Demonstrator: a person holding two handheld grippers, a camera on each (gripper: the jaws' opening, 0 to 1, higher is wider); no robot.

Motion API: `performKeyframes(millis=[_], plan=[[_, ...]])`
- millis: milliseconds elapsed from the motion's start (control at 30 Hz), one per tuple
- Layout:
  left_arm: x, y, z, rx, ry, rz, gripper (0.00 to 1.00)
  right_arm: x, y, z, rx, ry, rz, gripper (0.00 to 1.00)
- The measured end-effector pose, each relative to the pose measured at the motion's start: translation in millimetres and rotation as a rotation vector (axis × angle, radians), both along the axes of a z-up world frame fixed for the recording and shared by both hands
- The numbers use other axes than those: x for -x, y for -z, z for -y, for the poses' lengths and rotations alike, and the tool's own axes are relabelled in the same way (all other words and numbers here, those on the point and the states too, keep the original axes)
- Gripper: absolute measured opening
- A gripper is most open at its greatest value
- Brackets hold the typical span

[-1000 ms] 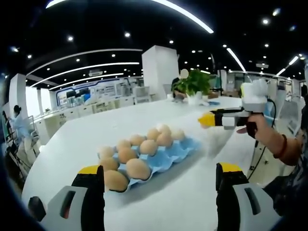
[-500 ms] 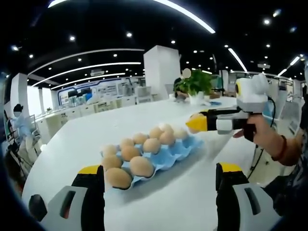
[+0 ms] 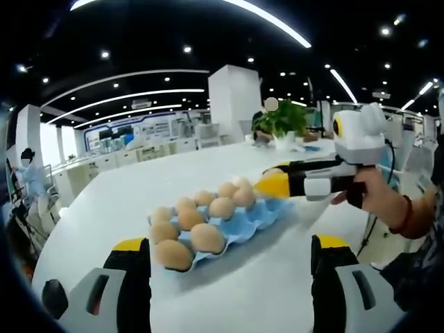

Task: Place the egg into an empty slot of the egg tray after lifting it from the table, then release the egg inside the slot.

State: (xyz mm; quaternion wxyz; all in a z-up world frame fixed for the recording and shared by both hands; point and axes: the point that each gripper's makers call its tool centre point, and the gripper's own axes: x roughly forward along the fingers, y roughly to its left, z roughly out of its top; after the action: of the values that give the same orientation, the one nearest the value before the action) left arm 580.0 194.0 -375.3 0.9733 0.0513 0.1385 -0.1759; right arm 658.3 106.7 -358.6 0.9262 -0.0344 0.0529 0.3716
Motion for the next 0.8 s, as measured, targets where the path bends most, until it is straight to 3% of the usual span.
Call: performKeyframes(millis=[267,800], plan=[[-0.3,-0.4,-2.8,0.000,-0.003,0.000,0.98,5.0,2.8,-23.4,-0.001,-0.077,0.005,0.30],[-0.7,2.4,-3.7,-0.007,0.000,-0.010,0.98,6.6,24.7,-44.9,0.021,-0.103,-0.015,0.30]])
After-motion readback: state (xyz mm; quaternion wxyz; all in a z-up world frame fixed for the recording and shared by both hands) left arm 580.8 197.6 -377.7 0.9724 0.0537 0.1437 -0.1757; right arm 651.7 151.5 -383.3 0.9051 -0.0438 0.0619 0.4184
